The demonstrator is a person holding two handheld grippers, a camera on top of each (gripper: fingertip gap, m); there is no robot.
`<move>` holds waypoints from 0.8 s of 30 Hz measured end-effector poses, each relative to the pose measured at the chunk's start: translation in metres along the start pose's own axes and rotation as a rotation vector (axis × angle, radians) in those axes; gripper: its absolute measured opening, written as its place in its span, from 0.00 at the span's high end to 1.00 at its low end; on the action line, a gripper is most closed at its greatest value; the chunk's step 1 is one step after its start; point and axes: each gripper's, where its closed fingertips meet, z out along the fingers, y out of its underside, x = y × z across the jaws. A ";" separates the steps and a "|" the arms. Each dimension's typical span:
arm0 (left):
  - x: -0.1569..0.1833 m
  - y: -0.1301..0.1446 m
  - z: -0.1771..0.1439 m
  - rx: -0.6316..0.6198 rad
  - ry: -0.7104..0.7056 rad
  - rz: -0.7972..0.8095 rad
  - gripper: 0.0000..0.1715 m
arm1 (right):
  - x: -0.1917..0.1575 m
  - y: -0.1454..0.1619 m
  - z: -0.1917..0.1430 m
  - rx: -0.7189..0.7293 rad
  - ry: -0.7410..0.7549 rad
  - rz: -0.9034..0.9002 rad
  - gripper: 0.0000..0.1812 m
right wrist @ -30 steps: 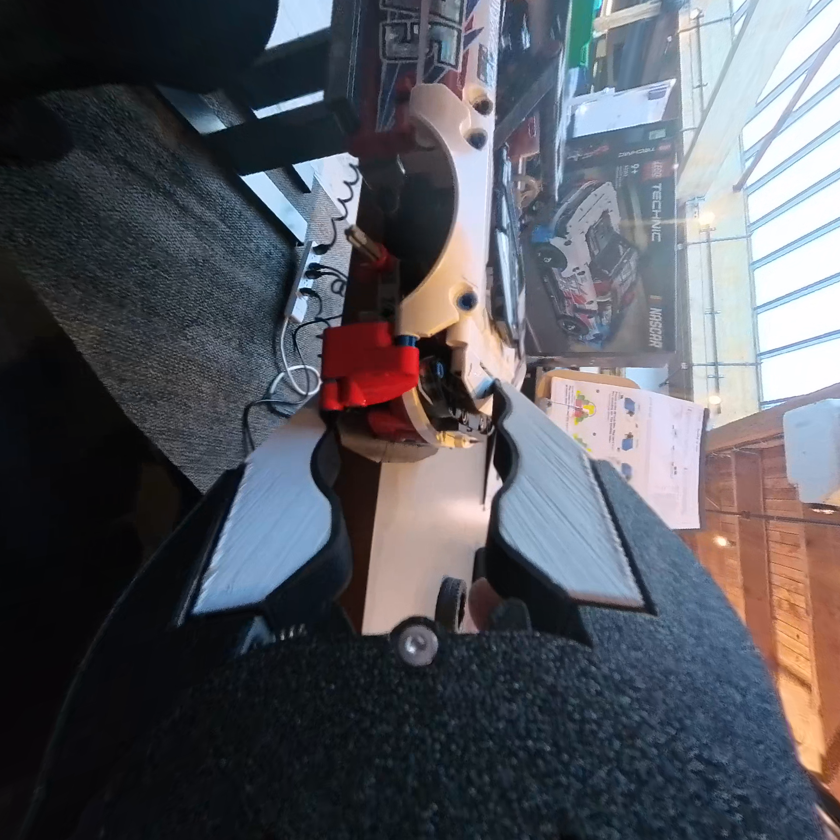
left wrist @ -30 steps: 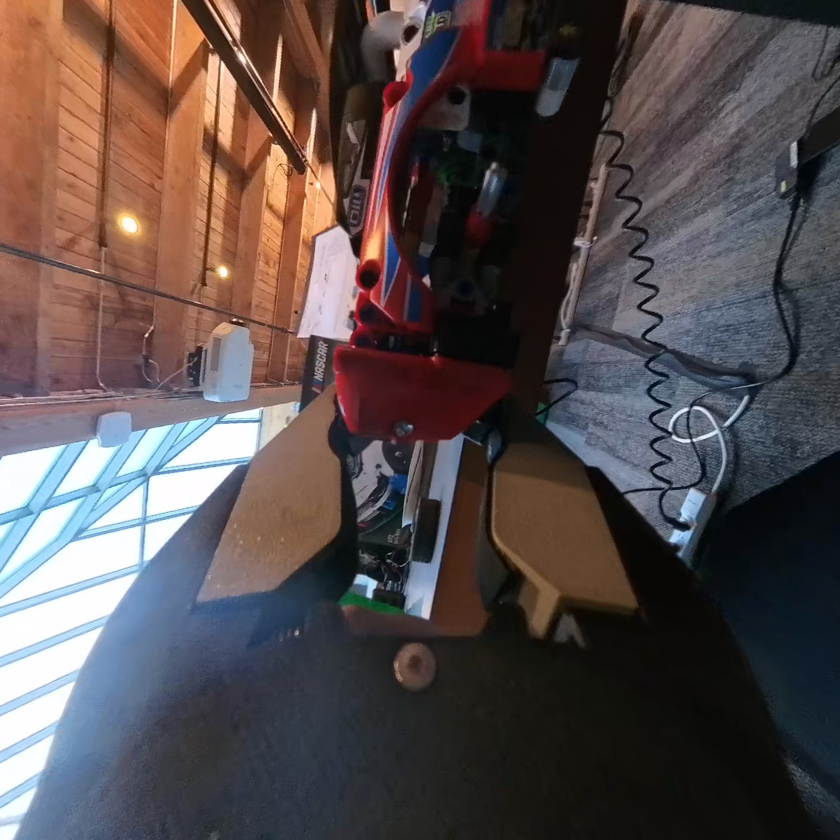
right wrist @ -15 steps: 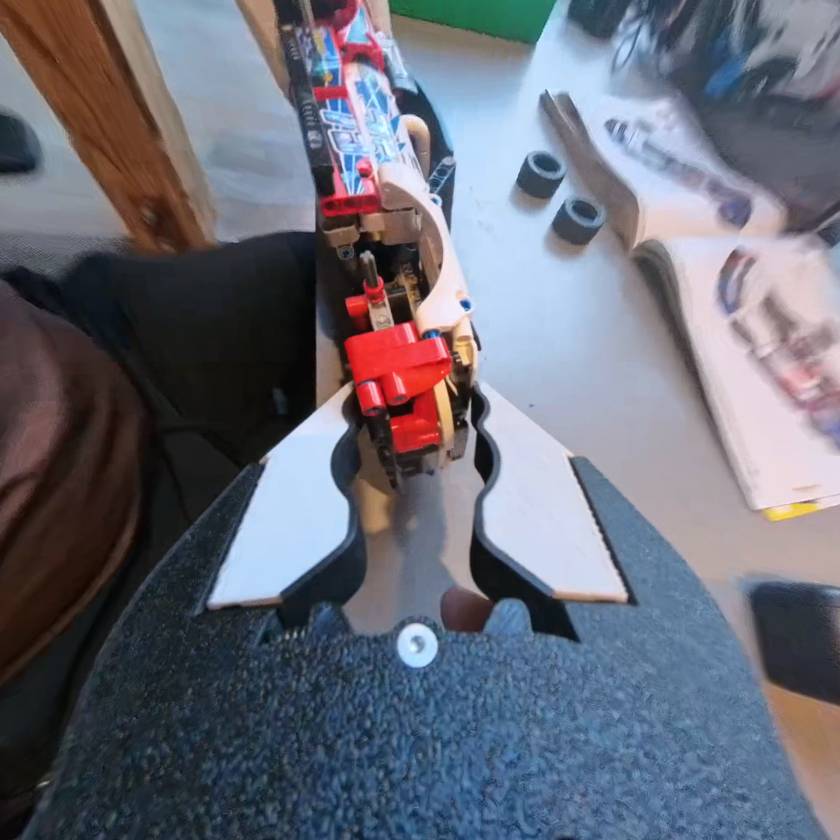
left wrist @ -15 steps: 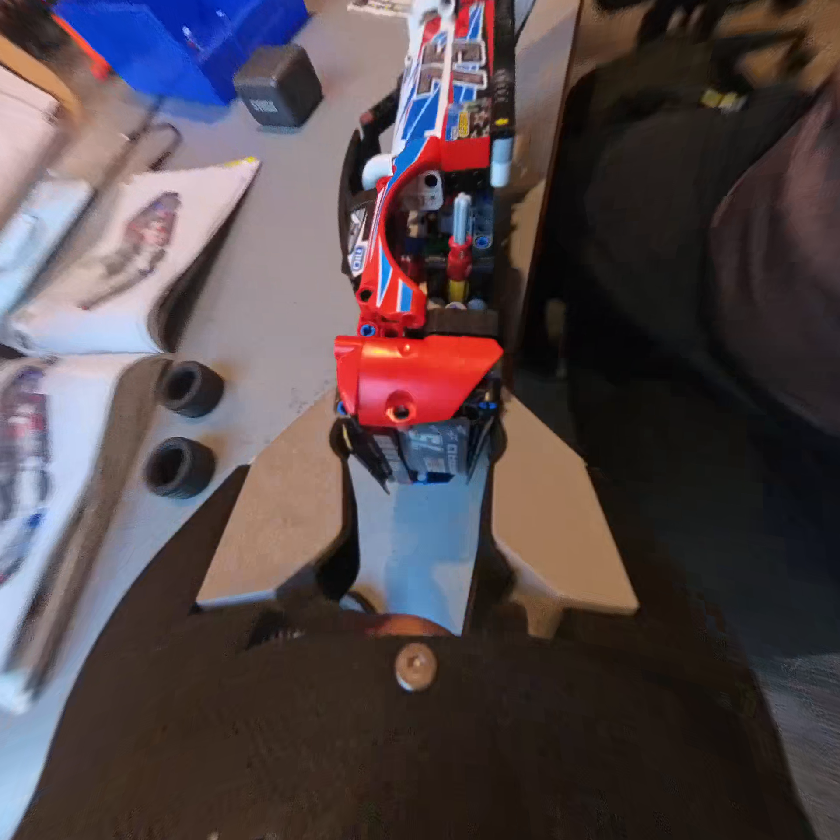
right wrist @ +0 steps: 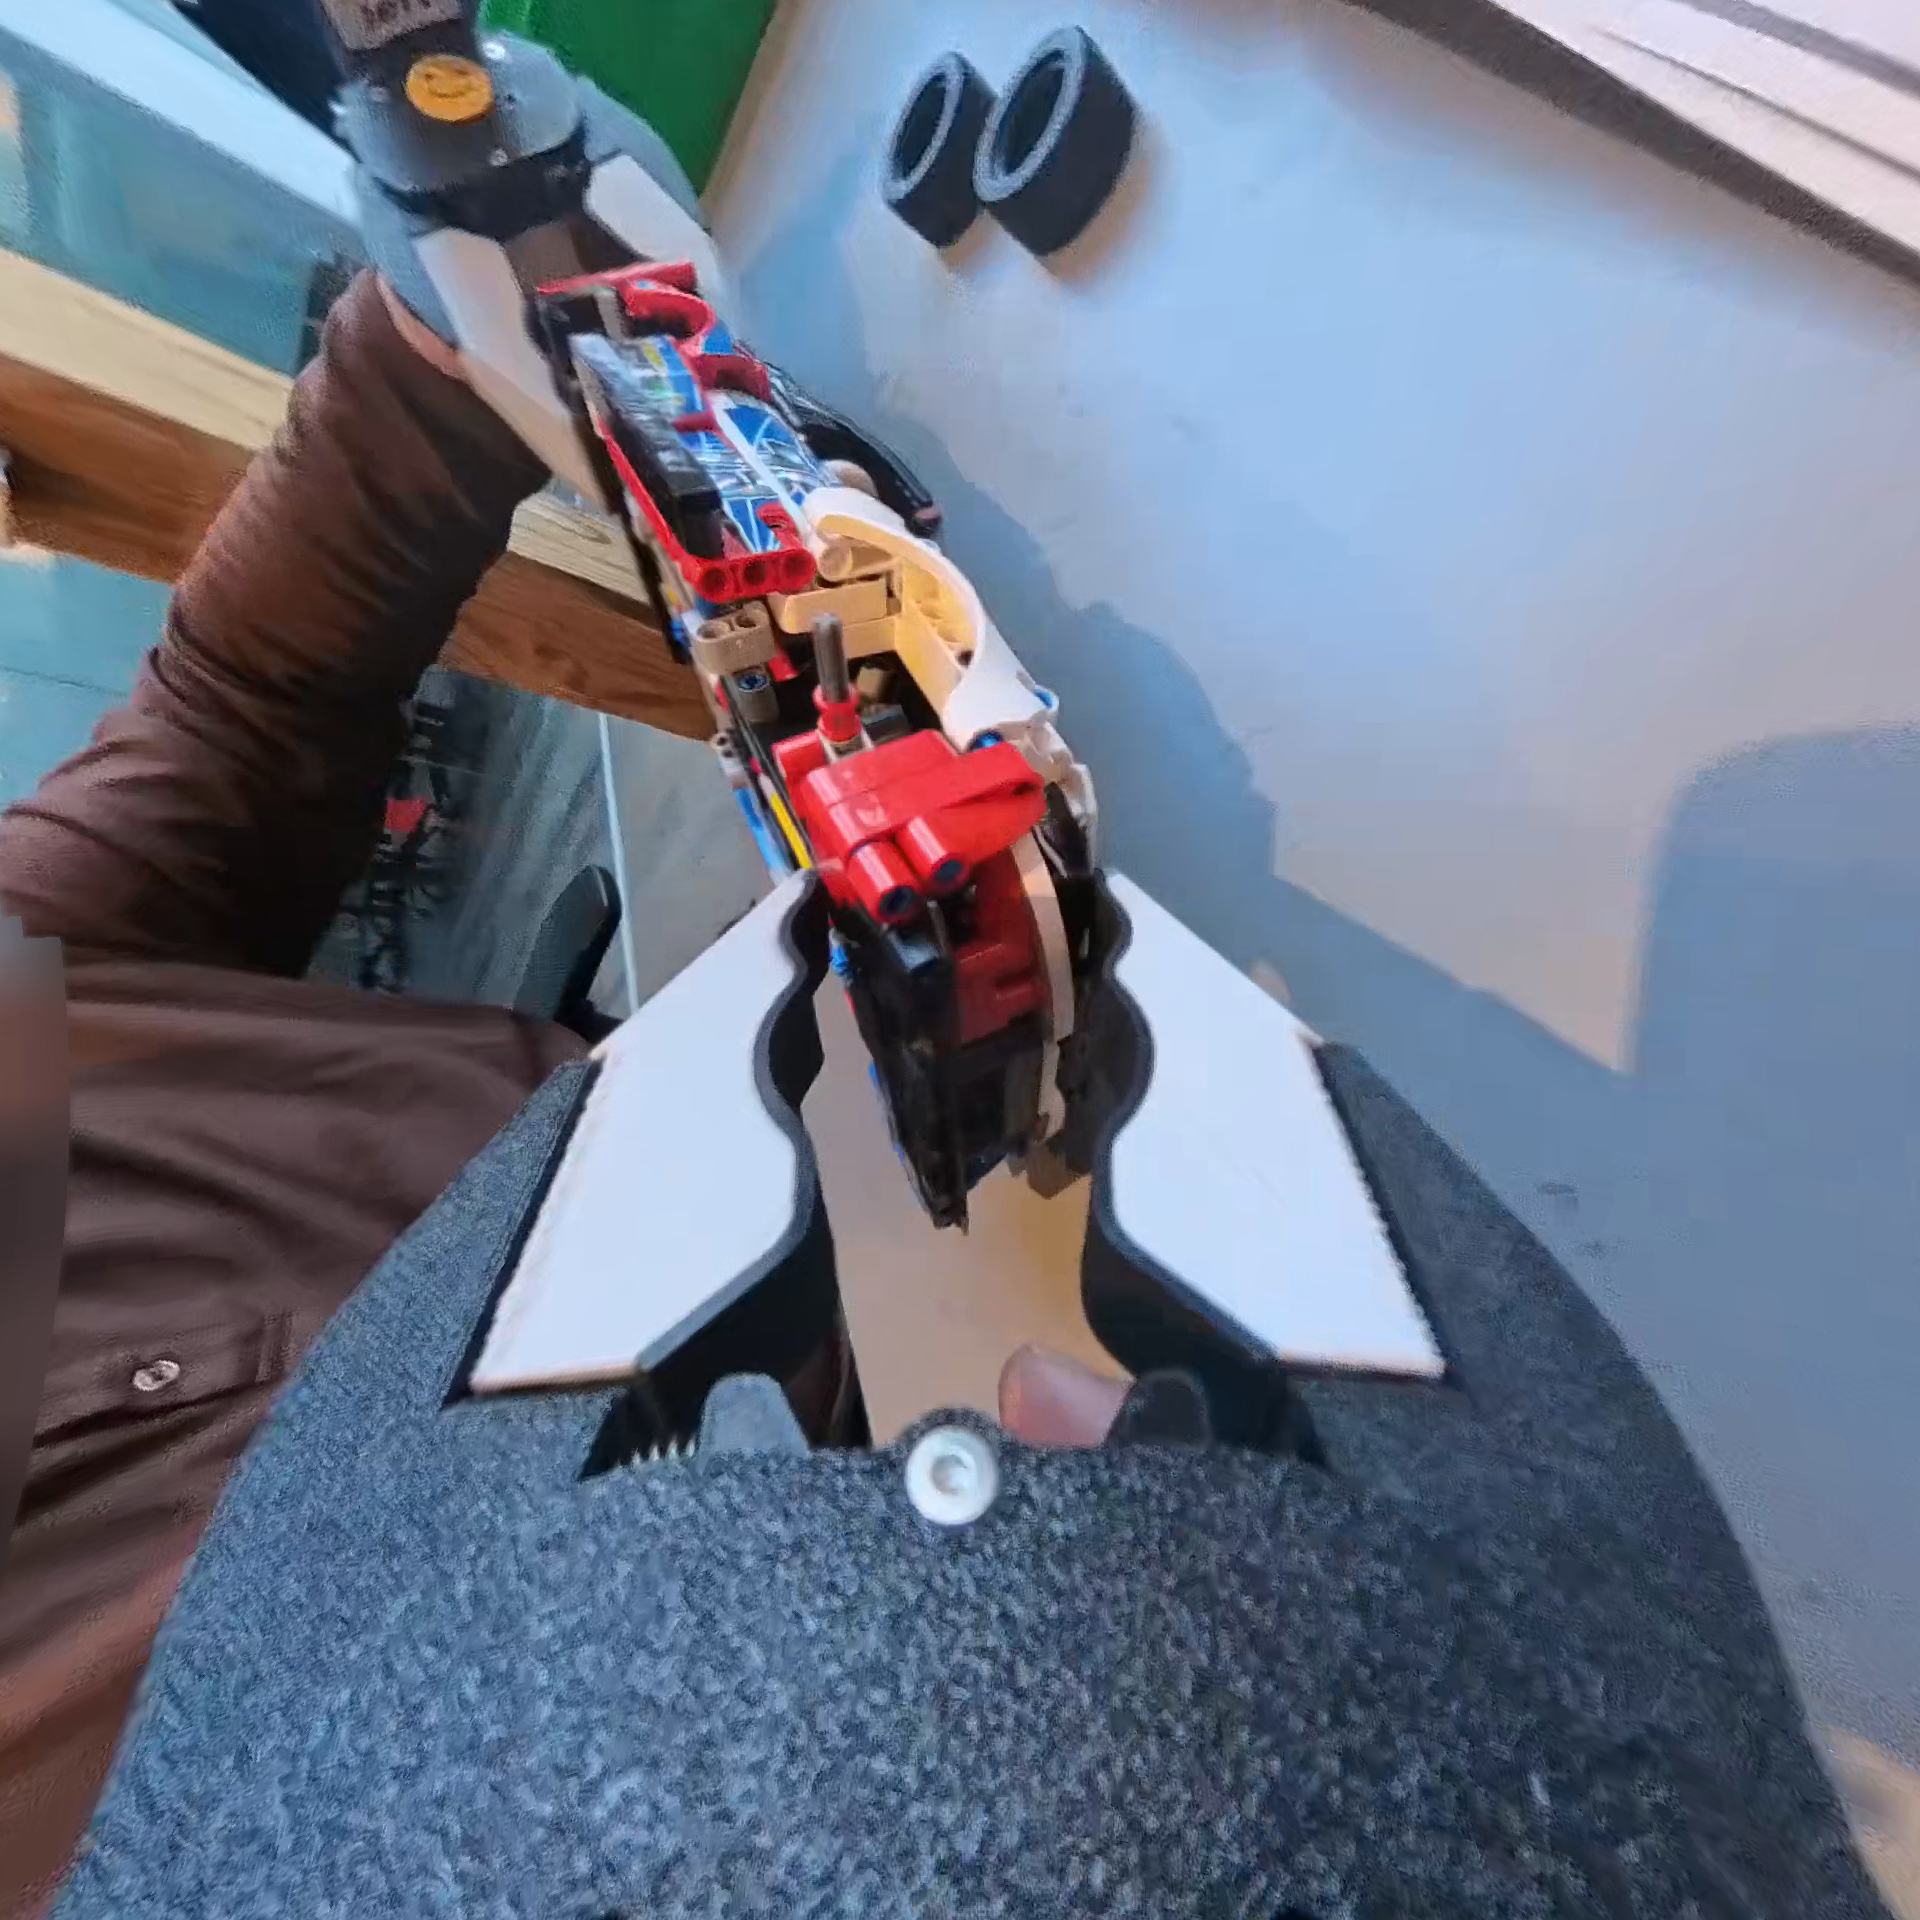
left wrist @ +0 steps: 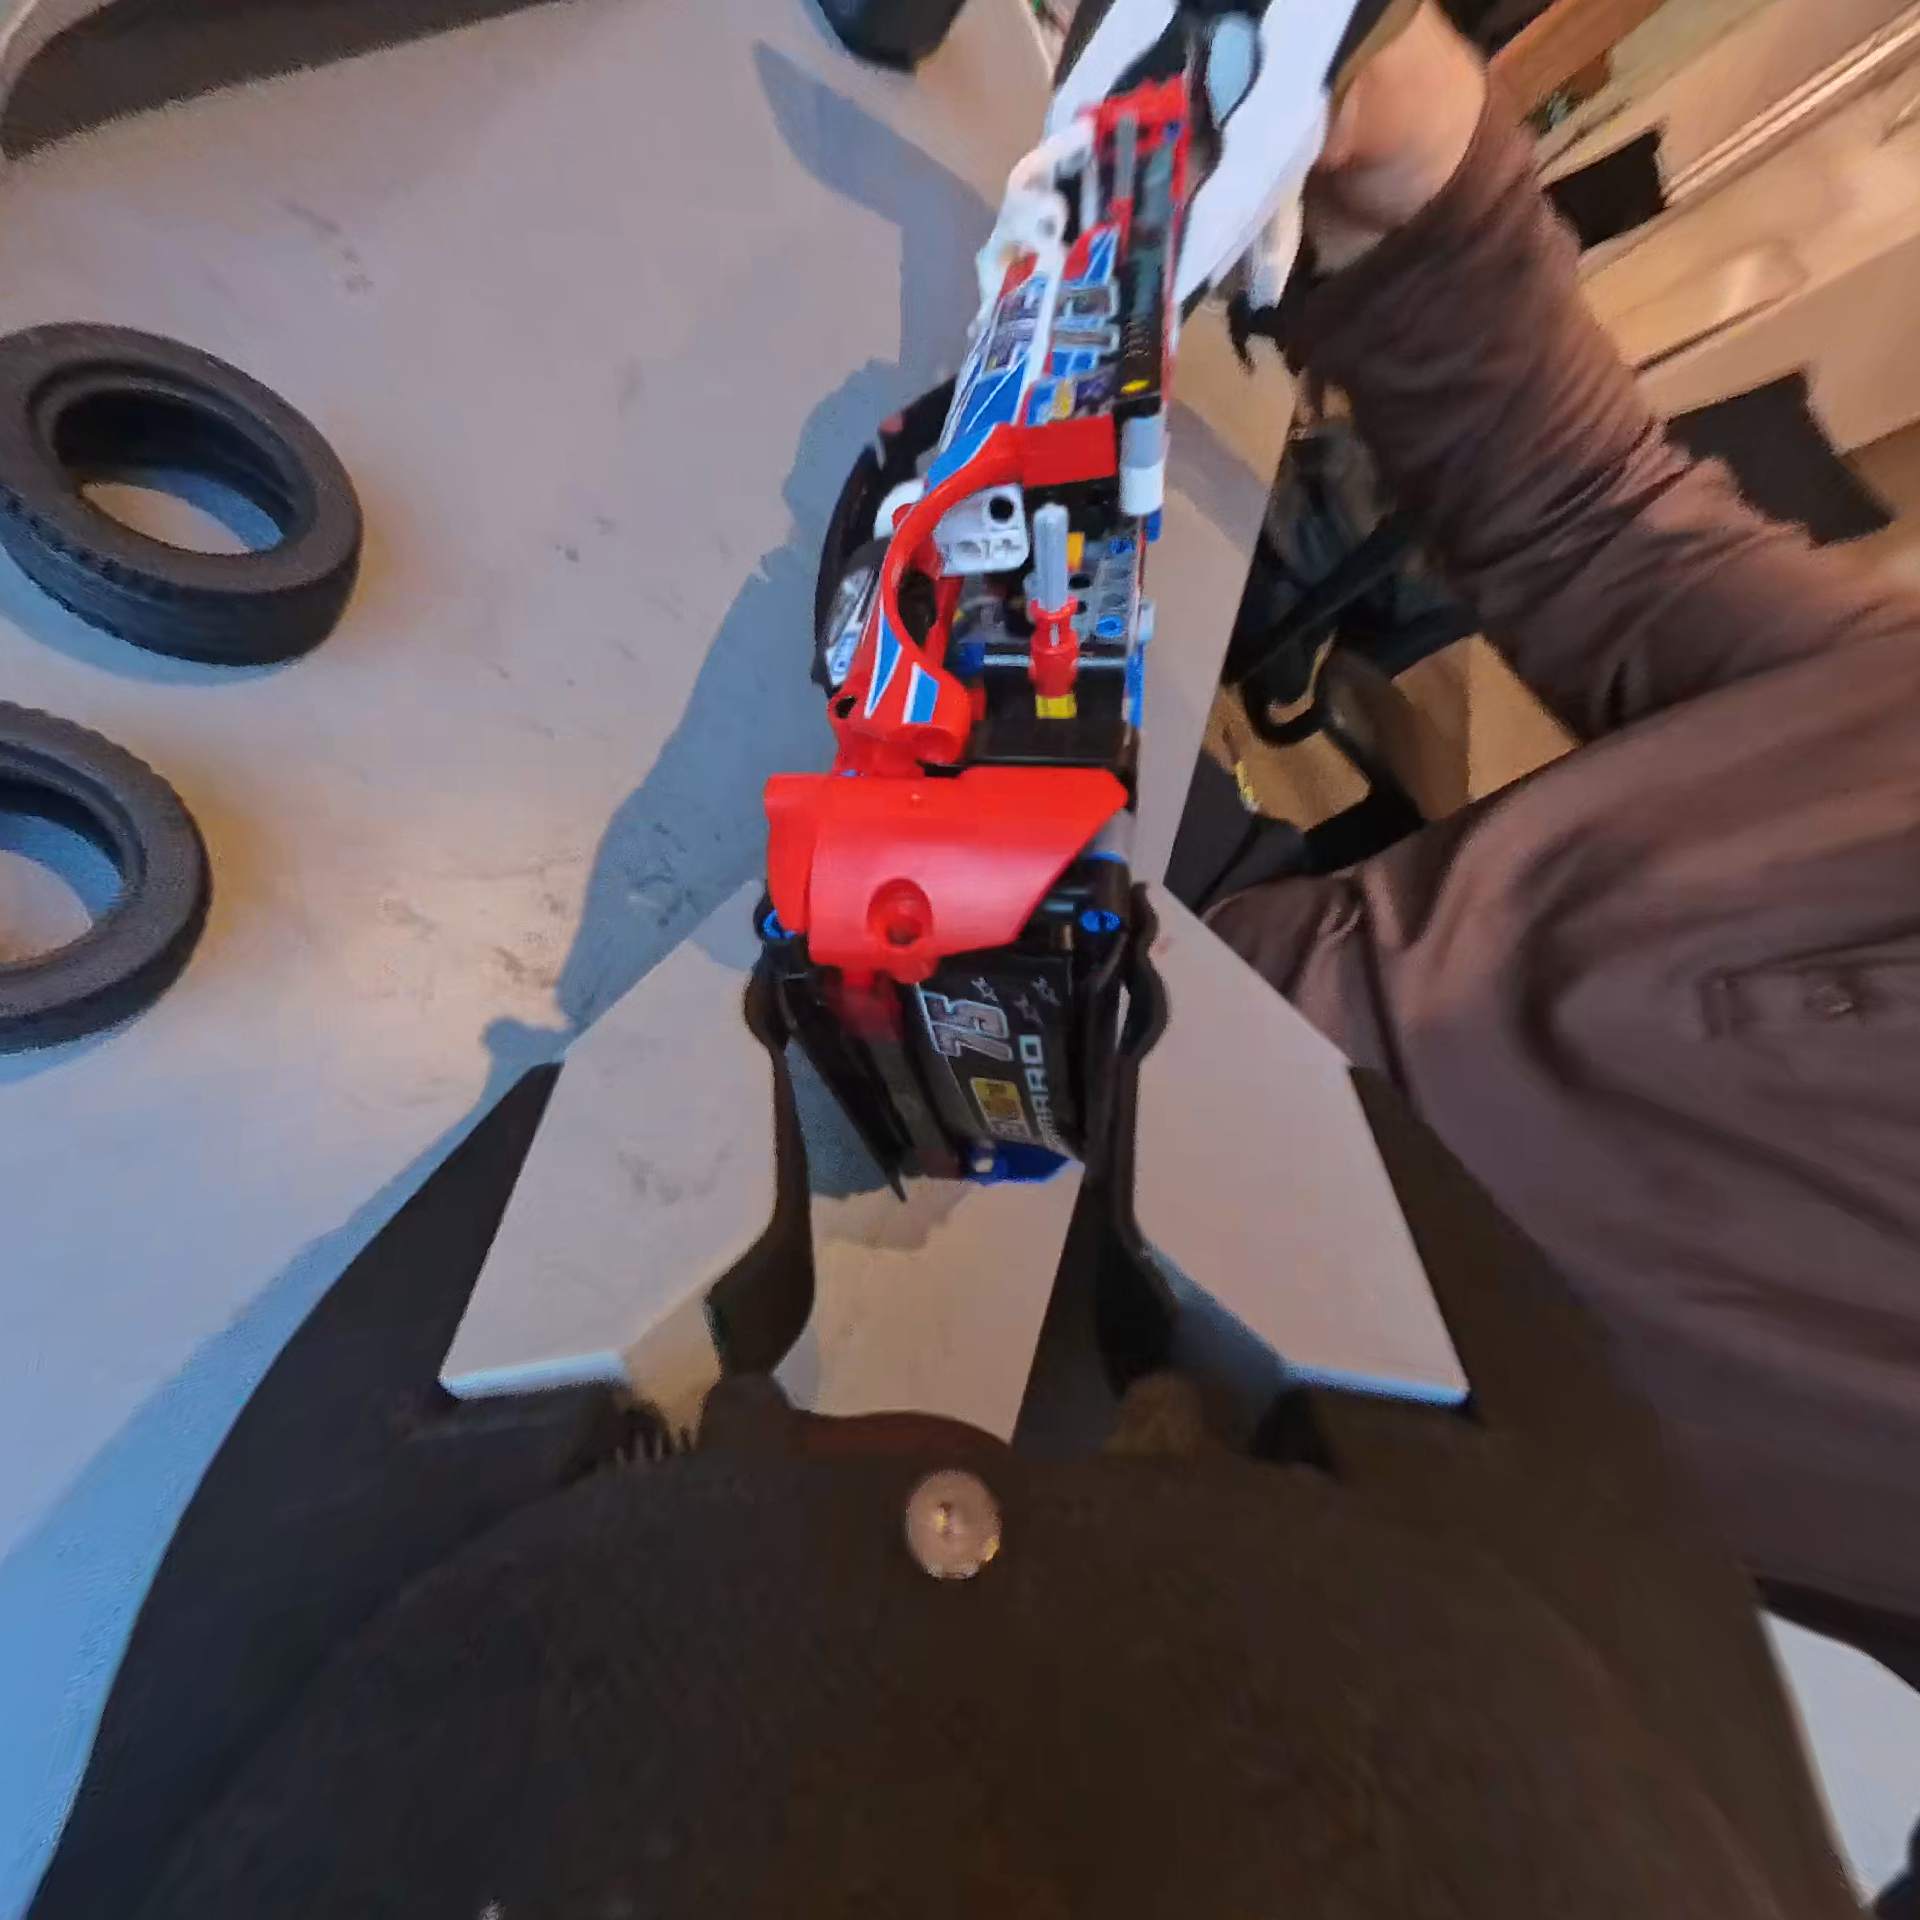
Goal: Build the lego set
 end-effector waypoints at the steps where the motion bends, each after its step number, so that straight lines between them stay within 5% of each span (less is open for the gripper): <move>1: -0.002 -0.004 -0.001 0.017 -0.002 -0.004 0.64 | 0.003 -0.001 0.000 -0.014 -0.007 0.023 0.75; 6: -0.018 -0.021 -0.011 0.111 -0.180 0.101 0.57 | 0.017 -0.008 -0.001 0.026 0.053 0.012 0.74; 12: -0.034 -0.031 -0.012 0.169 -0.195 -0.020 0.56 | 0.036 -0.017 0.000 0.053 0.066 0.055 0.72; 24: -0.044 -0.027 -0.021 0.216 -0.334 0.027 0.61 | 0.037 -0.011 -0.010 0.083 0.102 0.039 0.69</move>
